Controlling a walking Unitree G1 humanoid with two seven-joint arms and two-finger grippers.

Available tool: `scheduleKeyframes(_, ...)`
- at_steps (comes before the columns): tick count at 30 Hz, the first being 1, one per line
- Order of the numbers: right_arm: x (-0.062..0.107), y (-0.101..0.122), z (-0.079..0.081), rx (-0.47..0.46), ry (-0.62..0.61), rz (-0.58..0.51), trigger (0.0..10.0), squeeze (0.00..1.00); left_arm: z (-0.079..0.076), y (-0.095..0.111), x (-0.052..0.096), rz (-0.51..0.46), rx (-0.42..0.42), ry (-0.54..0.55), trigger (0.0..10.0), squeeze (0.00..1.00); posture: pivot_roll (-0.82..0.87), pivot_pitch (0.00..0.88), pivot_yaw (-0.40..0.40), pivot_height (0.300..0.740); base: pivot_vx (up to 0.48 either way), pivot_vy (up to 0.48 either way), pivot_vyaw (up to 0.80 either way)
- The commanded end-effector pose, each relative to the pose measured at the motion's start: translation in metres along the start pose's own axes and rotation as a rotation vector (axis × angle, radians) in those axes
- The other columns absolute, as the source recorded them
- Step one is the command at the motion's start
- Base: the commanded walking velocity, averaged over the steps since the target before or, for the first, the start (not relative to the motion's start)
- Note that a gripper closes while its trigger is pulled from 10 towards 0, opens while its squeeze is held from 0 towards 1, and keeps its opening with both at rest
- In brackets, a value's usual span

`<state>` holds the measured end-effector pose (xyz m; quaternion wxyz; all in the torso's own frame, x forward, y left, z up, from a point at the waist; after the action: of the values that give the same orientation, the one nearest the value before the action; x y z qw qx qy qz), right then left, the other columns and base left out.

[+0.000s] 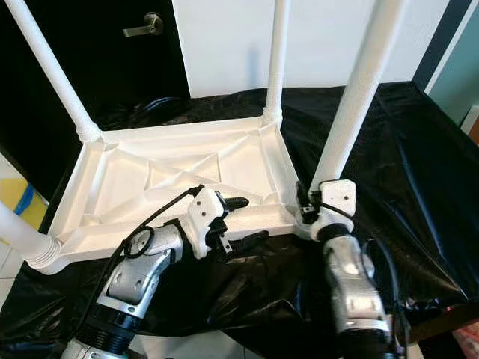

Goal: Building children table

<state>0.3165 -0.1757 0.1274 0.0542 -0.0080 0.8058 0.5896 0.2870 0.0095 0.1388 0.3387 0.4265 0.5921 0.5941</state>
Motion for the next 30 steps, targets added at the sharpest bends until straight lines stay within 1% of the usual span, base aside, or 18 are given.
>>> scheduleKeyframes(1, 0.012, -0.036, 0.003, -0.001, -0.032, 0.164, 10.0, 0.00, 0.018, 0.002, 0.003, -0.030, -0.018, 0.179, 10.0, 0.00, -0.15, 0.043, 0.047, 0.740, 0.000, 0.000, 0.00)
scheduleKeyframes(2, 0.014, -0.038, 0.003, -0.013, -0.068, 0.178, 10.0, 0.00, 0.019, 0.003, 0.003, -0.031, -0.024, 0.183, 10.0, 0.00, -0.15, 0.042, 0.047, 0.740, 0.000, 0.000, 0.00)
scheduleKeyframes(3, 0.014, -0.038, 0.003, -0.013, -0.068, 0.178, 10.0, 0.00, 0.019, 0.003, 0.003, -0.031, -0.024, 0.183, 10.0, 0.00, -0.15, 0.042, 0.047, 0.740, 0.000, 0.000, 0.00)
scheduleKeyframes(4, 0.017, -0.040, 0.003, -0.029, -0.120, 0.197, 10.0, 0.00, 0.020, 0.003, 0.004, -0.031, -0.030, 0.189, 10.0, 0.00, -0.14, 0.041, 0.052, 0.740, 0.000, 0.000, 0.00)
scheduleKeyframes(5, 0.019, -0.041, 0.005, -0.049, -0.158, 0.213, 10.0, 0.00, 0.022, 0.005, 0.004, -0.035, -0.040, 0.198, 10.0, 0.00, -0.15, 0.039, 0.056, 0.740, 0.000, 0.000, 0.00)
scheduleKeyframes(6, 0.020, -0.040, 0.009, -0.059, -0.171, 0.218, 10.0, 0.00, 0.023, 0.006, 0.004, -0.040, -0.045, 0.203, 10.0, 0.00, -0.15, 0.038, 0.061, 0.740, 0.000, 0.000, 0.00)
scheduleKeyframes(11, 0.020, -0.036, 0.012, -0.062, -0.181, 0.213, 10.0, 0.00, 0.024, 0.007, 0.003, -0.049, -0.049, 0.209, 10.0, 0.00, -0.15, 0.037, 0.064, 0.740, 0.000, 0.000, 0.00)
scheduleKeyframes(19, 0.019, -0.030, 0.008, -0.046, -0.201, 0.186, 10.0, 0.00, 0.026, 0.009, -0.001, -0.058, -0.068, 0.210, 10.0, 0.00, -0.16, 0.017, 0.072, 0.740, 0.000, 0.000, 0.00)
scheduleKeyframes(20, 0.018, -0.027, 0.008, -0.050, -0.198, 0.173, 10.0, 1.00, 0.027, 0.010, -0.002, -0.062, -0.072, 0.211, 10.0, 0.00, -0.16, 0.017, 0.073, 0.740, 0.000, 0.000, 0.00)
scheduleKeyframes(22, 0.018, -0.026, 0.008, -0.053, -0.195, 0.166, 10.0, 1.00, 0.027, 0.011, -0.002, -0.064, -0.073, 0.211, 10.0, 0.00, -0.16, 0.017, 0.073, 0.740, 0.000, 0.000, 0.00)
scheduleKeyframes(24, 0.016, -0.020, 0.008, -0.066, -0.149, 0.108, 10.0, 1.00, 0.027, 0.012, -0.001, -0.066, -0.078, 0.214, 10.0, 0.00, -0.15, 0.009, 0.080, 0.740, 0.000, 0.000, 0.00)
scheduleKeyframes(27, 0.015, -0.017, 0.008, -0.066, -0.127, 0.082, 10.0, 1.00, 0.027, 0.012, 0.000, -0.064, -0.080, 0.213, 10.0, 0.00, -0.16, 0.010, 0.085, 0.740, 0.000, 0.000, 0.00)
scheduleKeyframes(28, 0.015, -0.015, 0.008, -0.069, -0.091, 0.058, 10.0, 1.00, 0.027, 0.011, 0.000, -0.063, -0.083, 0.211, 10.0, 0.00, -0.16, 0.009, 0.088, 0.740, 0.000, 0.000, 0.00)
scheduleKeyframes(29, 0.015, -0.015, 0.008, -0.069, -0.091, 0.058, 10.0, 1.00, 0.027, 0.011, 0.000, -0.063, -0.083, 0.211, 10.0, 0.00, -0.16, 0.009, 0.088, 0.740, 0.000, 0.000, 0.00)
scheduleKeyframes(30, 0.015, -0.013, 0.006, -0.059, -0.064, 0.035, 10.0, 1.00, 0.027, 0.011, 0.000, -0.061, -0.087, 0.209, 10.0, 0.00, -0.16, 0.009, 0.088, 0.740, 0.000, 0.000, 0.00)
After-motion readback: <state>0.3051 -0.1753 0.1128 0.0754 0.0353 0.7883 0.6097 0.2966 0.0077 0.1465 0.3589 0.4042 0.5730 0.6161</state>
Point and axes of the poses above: a point about 5 cm out from each wrist's last joint towards the gripper, its own x axis pointing back from the gripper into the wrist, its own y axis along the axis of the wrist's last joint, z = x × y, the point moved 4 cm from there along -x, pointing out of the wrist towards the gripper, and after that the axes turned 15 degrees about x, right-handed, at the moved point
